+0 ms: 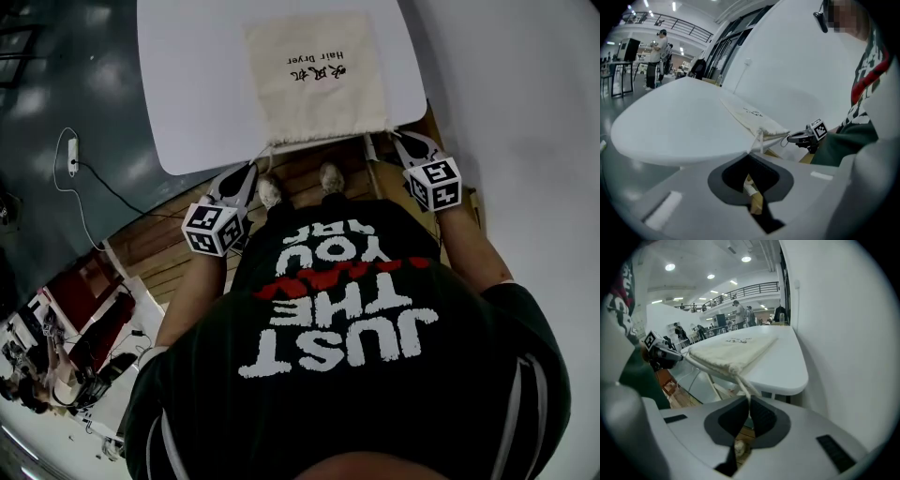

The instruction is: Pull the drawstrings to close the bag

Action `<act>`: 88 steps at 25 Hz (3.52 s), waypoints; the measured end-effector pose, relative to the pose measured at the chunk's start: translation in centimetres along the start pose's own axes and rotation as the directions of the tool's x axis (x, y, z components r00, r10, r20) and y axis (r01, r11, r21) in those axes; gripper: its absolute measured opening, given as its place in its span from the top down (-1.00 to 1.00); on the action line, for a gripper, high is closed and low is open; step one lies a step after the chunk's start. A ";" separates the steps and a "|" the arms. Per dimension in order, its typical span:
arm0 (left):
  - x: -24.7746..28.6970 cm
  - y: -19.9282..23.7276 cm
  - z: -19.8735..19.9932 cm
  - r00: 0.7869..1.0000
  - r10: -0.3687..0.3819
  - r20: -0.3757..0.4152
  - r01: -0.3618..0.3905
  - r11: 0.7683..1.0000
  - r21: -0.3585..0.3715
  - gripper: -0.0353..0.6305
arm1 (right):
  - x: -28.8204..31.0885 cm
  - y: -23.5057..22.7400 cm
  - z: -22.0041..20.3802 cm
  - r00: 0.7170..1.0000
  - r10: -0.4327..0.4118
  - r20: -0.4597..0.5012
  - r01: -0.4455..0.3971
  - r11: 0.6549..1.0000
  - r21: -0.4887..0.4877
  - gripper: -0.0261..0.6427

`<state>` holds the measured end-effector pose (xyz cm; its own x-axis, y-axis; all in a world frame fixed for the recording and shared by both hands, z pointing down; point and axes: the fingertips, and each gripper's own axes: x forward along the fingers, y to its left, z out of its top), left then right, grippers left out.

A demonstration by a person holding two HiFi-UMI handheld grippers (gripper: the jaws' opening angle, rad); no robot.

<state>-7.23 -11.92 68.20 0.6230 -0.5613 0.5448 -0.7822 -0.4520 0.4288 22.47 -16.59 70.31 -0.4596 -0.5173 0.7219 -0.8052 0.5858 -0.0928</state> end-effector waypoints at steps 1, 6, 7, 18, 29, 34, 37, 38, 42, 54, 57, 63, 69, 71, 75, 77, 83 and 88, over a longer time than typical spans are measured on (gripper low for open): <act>-0.3 0.3 0.6 1.000 0.021 0.000 -0.021 0.999 0.031 0.87 | -0.3 -0.3 0.4 1.000 -0.030 -0.008 0.030 0.999 -0.033 0.88; -2.2 0.9 4.7 0.994 0.111 0.006 -0.109 0.971 0.211 0.87 | -2.4 -0.6 4.1 0.989 -0.148 0.003 0.146 0.966 -0.216 0.88; -2.5 0.8 5.7 0.992 0.124 0.013 -0.124 0.962 0.242 0.87 | -2.9 -0.5 5.0 0.986 -0.166 0.014 0.164 0.955 -0.245 0.88; -6.2 2.2 15.6 0.943 0.274 0.191 -0.333 0.749 0.572 0.87 | -6.7 -0.3 14.7 0.922 -0.339 0.188 0.388 0.817 -0.427 0.88; -14.6 6.3 30.9 0.844 0.262 0.467 -0.534 0.479 0.697 0.87 | -9.1 3.8 32.2 0.789 -0.400 0.467 0.603 0.651 -0.461 0.88; -19.1 5.5 37.7 0.784 0.284 0.552 -0.621 0.348 0.702 0.87 | -13.3 5.3 39.5 0.738 -0.361 0.569 0.657 0.578 -0.484 0.88; -22.2 5.5 41.3 0.719 0.316 0.618 -0.693 0.276 0.665 0.87 | -15.1 6.4 43.8 0.709 -0.316 0.631 0.681 0.541 -0.494 0.88; -23.0 5.3 42.7 0.692 0.328 0.643 -0.720 0.247 0.649 0.87 | -15.8 6.4 45.4 0.698 -0.297 0.652 0.688 0.530 -0.496 0.88; -26.2 3.9 48.4 0.587 0.375 0.717 -0.796 0.109 0.595 0.87 | -19.8 6.1 50.9 0.659 -0.252 0.709 0.719 0.490 -0.493 0.88; -28.1 3.5 56.9 0.434 0.439 0.787 -0.868 -0.032 0.496 0.87 | -23.4 3.3 59.7 0.557 -0.295 0.776 0.794 0.462 -0.394 0.88; -28.8 3.7 57.4 0.404 0.433 0.806 -0.895 0.004 0.447 0.87 | -23.6 3.5 60.2 0.518 -0.312 0.797 0.809 0.483 -0.336 0.88; -29.2 4.5 58.1 0.401 0.428 0.810 -0.909 0.073 0.411 0.87 | -22.6 3.8 60.5 0.516 -0.321 0.794 0.798 0.516 -0.310 0.88; -28.9 4.0 57.9 0.405 0.414 0.815 -0.909 0.082 0.409 0.87 | -22.7 3.4 59.8 0.528 -0.318 0.788 0.777 0.555 -0.297 0.89; -29.1 3.9 57.9 0.396 0.413 0.820 -0.912 0.077 0.402 0.87 | -23.0 3.3 59.6 0.527 -0.321 0.787 0.773 0.565 -0.288 0.89; -30.1 5.1 58.2 0.382 0.445 0.810 -0.921 0.114 0.372 0.87 | -23.8 1.9 59.6 0.506 -0.346 0.790 0.765 0.603 -0.226 0.89; -30.8 6.3 58.0 0.387 0.467 0.795 -0.920 0.146 0.363 0.87 | -24.2 0.4 59.1 0.504 -0.371 0.780 0.739 0.653 -0.167 0.89; -31.5 6.9 57.7 0.380 0.480 0.790 -0.922 0.135 0.362 0.87 | -24.8 0.0 58.5 0.500 -0.381 0.778 0.735 0.661 -0.149 0.89; -31.1 7.6 57.8 0.392 0.483 0.783 -0.920 0.193 0.342 0.87 | -25.0 0.2 58.7 0.481 -0.352 0.803 0.705 0.699 -0.116 0.89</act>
<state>-32.23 -37.94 12.85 -0.1294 -0.9812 -0.1432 -0.7222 0.1922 -0.6645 11.78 -40.16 12.06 -0.2383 -0.9561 -0.1707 -0.8440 0.1169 0.5235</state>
